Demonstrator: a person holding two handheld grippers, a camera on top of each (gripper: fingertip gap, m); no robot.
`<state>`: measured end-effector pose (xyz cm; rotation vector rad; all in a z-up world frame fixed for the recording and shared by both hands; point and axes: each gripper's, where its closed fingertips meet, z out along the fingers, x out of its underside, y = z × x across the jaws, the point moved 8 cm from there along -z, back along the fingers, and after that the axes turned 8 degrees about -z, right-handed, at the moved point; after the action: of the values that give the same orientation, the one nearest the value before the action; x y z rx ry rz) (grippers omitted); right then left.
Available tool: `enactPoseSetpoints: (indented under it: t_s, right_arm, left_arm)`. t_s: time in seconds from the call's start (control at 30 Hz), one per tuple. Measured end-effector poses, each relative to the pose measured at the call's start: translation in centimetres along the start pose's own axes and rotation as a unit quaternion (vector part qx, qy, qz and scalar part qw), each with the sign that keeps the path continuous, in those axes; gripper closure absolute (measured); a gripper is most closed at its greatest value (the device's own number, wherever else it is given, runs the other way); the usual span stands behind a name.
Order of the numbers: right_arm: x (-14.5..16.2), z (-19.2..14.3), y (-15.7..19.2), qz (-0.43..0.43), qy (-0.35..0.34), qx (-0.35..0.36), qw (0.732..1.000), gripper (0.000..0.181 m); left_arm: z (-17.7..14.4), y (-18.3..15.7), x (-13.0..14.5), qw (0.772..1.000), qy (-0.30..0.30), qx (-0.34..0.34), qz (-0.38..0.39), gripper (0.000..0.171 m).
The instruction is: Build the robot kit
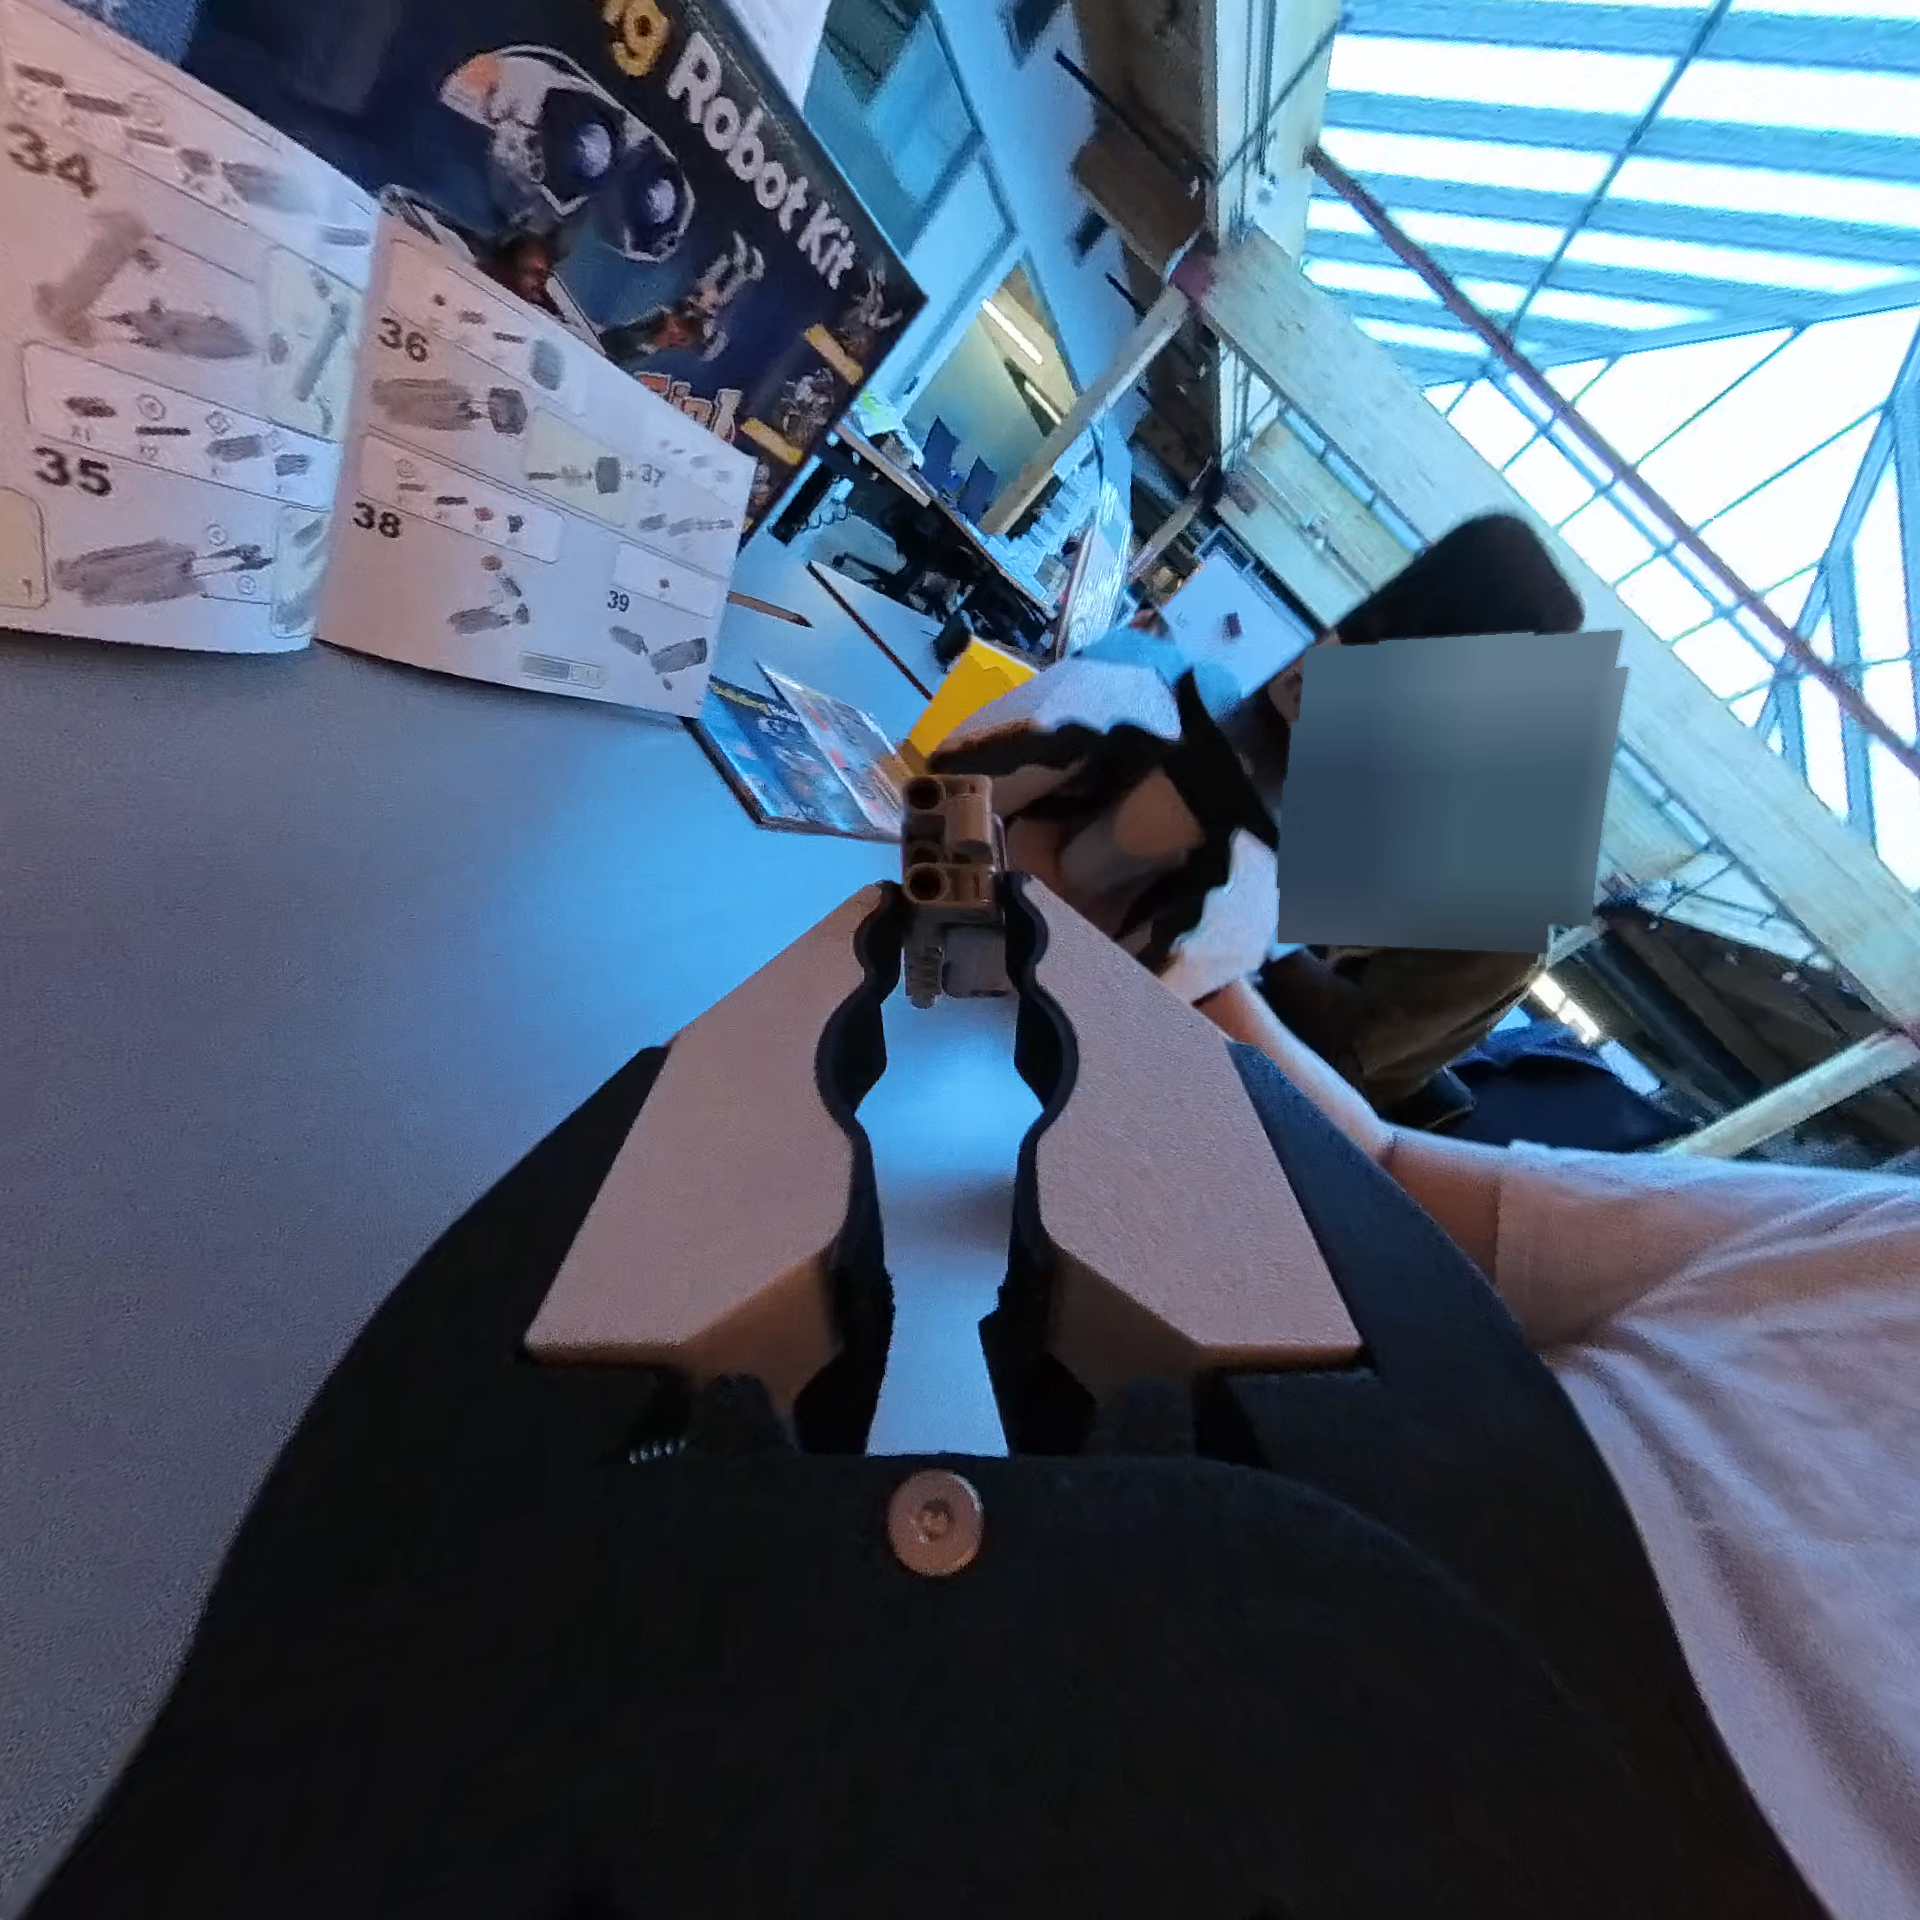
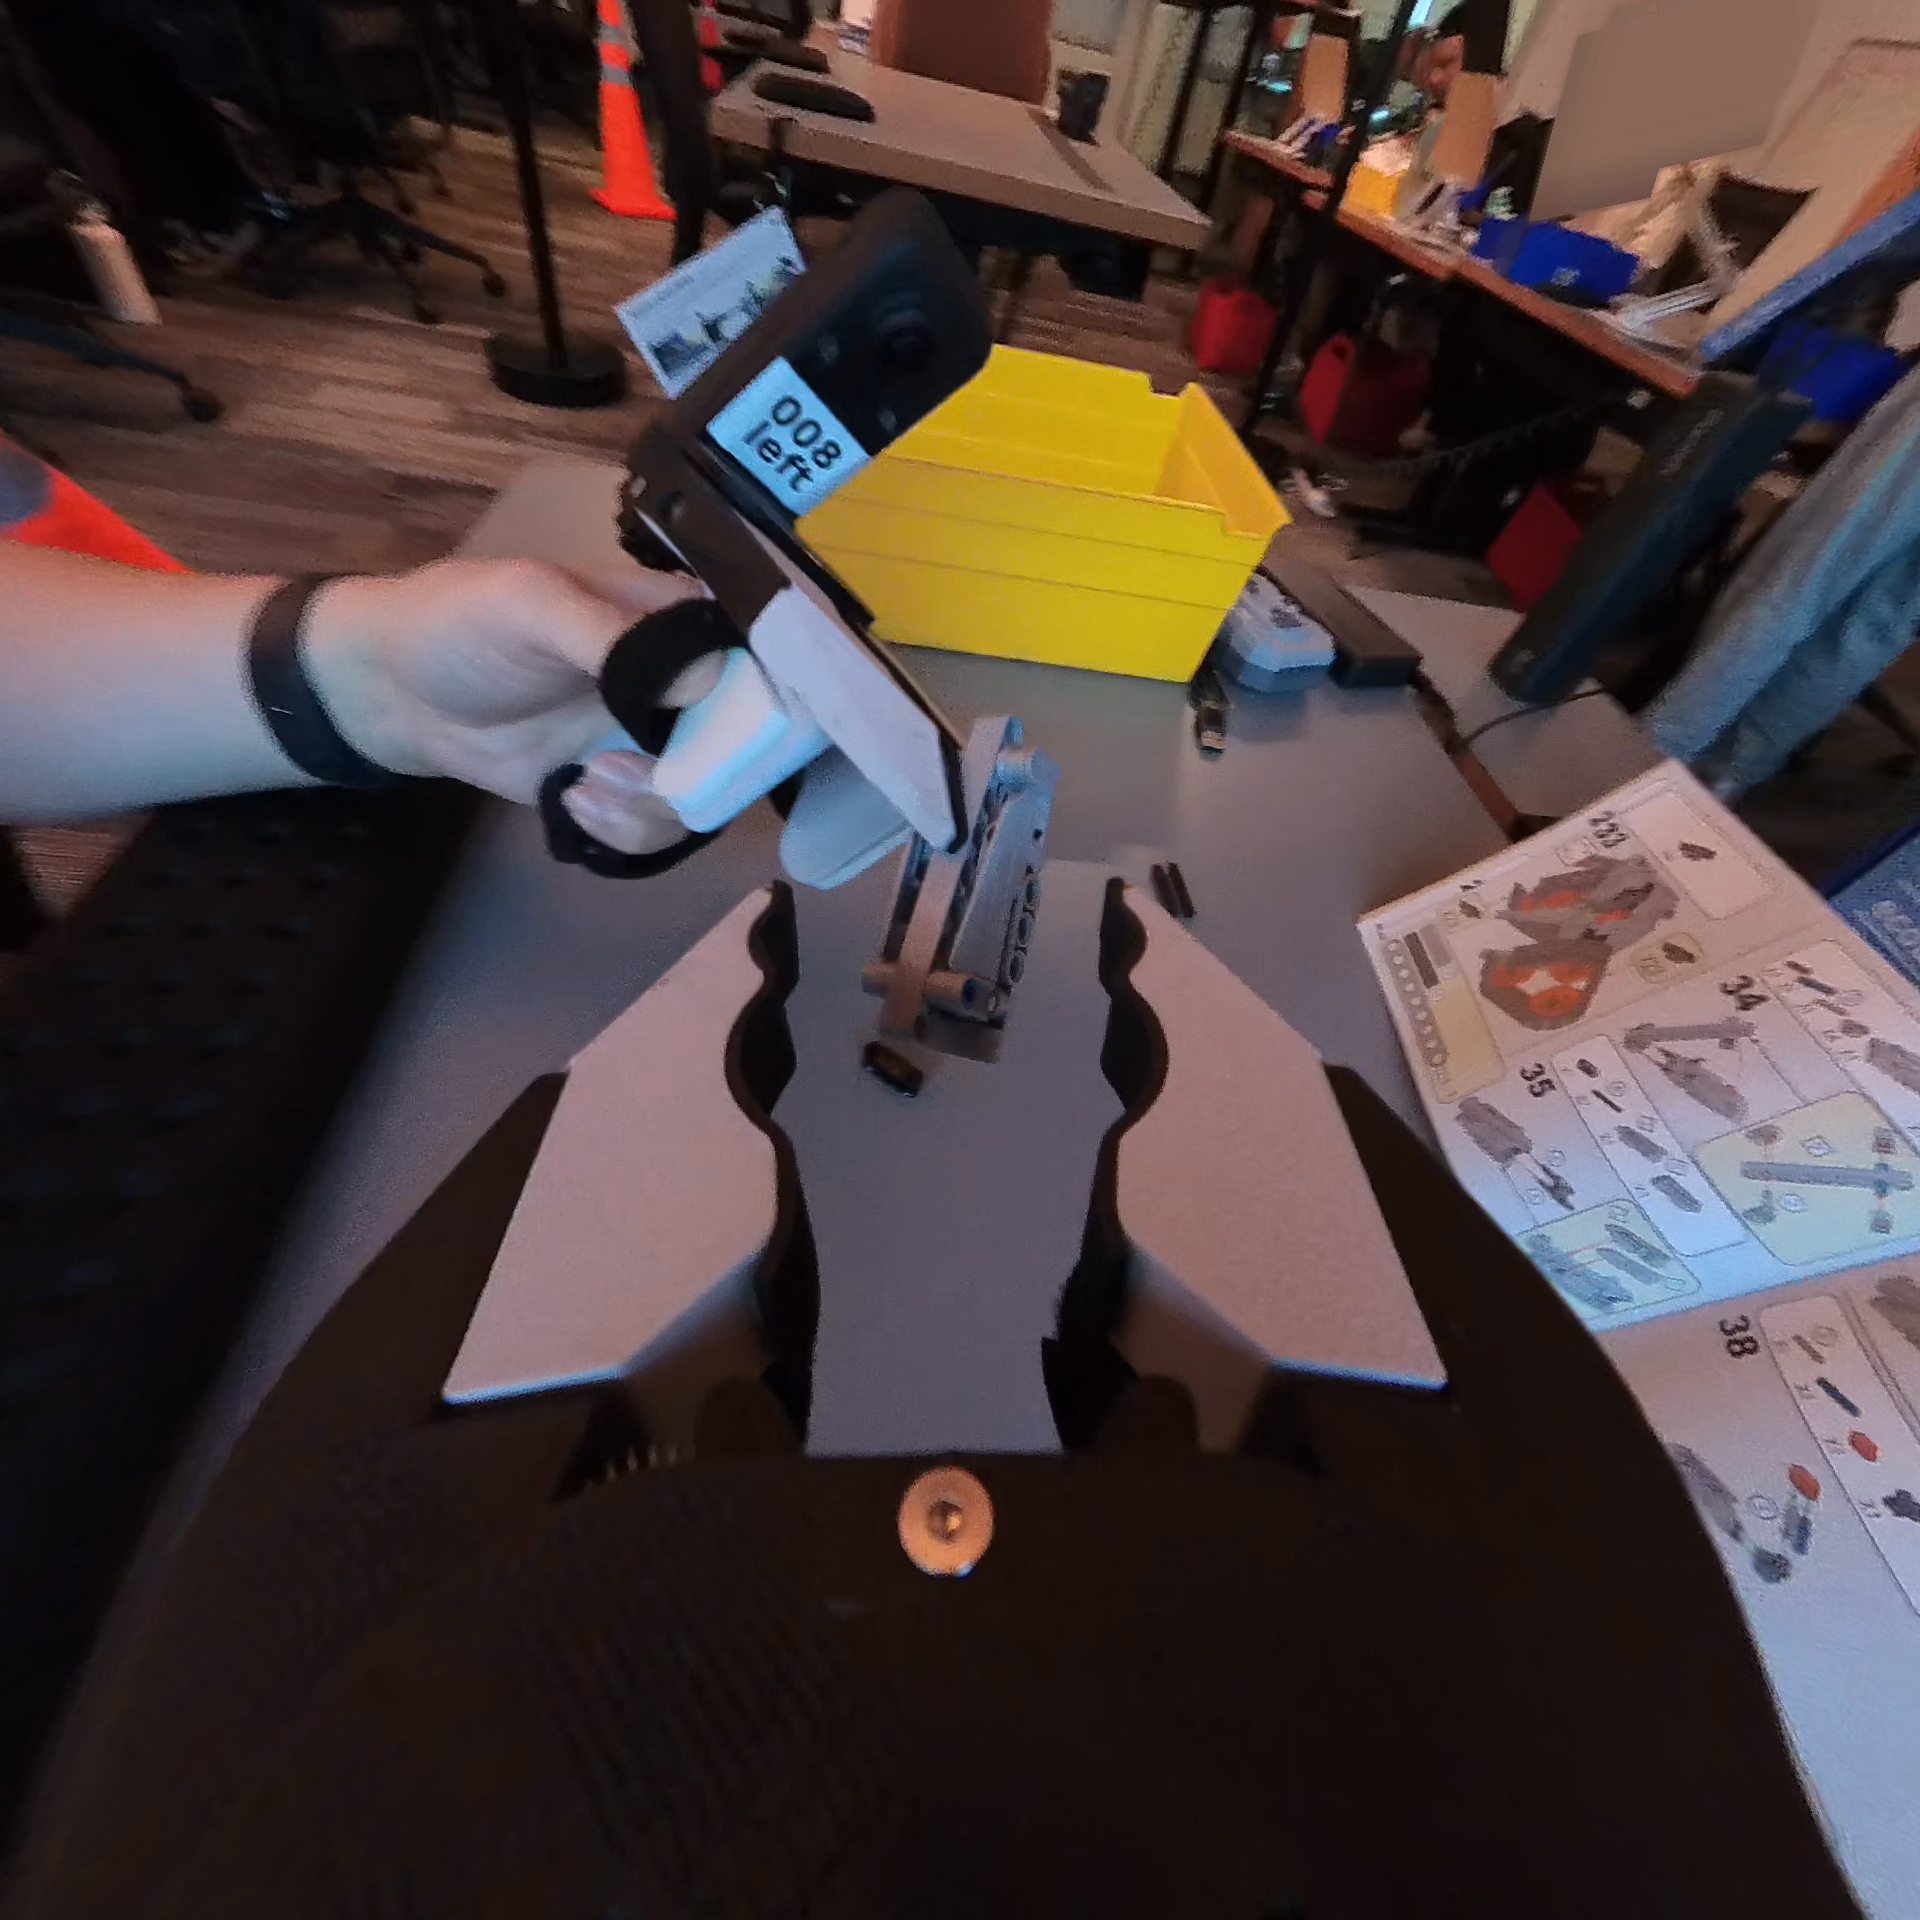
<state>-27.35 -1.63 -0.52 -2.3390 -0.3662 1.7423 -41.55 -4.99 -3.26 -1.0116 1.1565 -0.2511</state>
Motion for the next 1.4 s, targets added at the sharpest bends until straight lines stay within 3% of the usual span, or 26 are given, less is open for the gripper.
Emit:
enactPoseSetpoints:
  t_s: [0.13, 0.3, 0.53, 0.77, 0.87, 1.3, 1.33, 1.4]
  right_arm:
    - [0.8, 1.6, 0.9, -0.063, 0.017, 0.062, 0.996, 0.144]
    - [0.6, 1.4, 0.8, -0.111, 0.031, 0.111, 0.987, 0.155]
    - [0.0, -0.2, 0.4, -0.149, 0.008, 0.116, 0.982, 0.155]
    - [0.0, -0.2, 1.1, -0.196, 0.008, 0.098, 0.976, 0.155]
    - [0.2, -0.3, 1.0, -0.2, 0.003, 0.094, 0.975, 0.155]
    - [2.2, -0.1, 0.3, -0.16, 0.007, 0.066, 0.985, 0.155]
    - [2.3, -0.2, 0.3, -0.156, 0.0, 0.067, 0.986, 0.155]
    - [2.2, -0.5, 0.1, -0.148, -0.017, 0.07, 0.986, 0.155]
  left_arm:
    - [0.0, 0.2, 0.0, 0.999, -0.019, 0.019, -0.033, 0.155]
    - [0.0, 0.5, -0.1, 0.998, -0.029, 0.028, -0.041, 0.154]
    - [-1.6, 0.5, -1.4, 0.997, -0.063, 0.042, -0.026, 0.145]
    - [-0.9, 0.0, -0.8, 0.999, -0.014, 0.046, 0.001, 0.142]
    - [-1.0, 0.1, -0.7, 0.999, -0.013, 0.021, 0.031, 0.165]
    - [-0.9, 0.5, -0.3, 1.0, 0.002, 0.025, 0.005, 0.167]
    - [-0.8, 0.3, -0.4, 0.999, 0.002, 0.039, 0.012, 0.162]
    - [-0.5, 0.0, -0.4, 0.999, 0.003, 0.03, 0.036, 0.134]
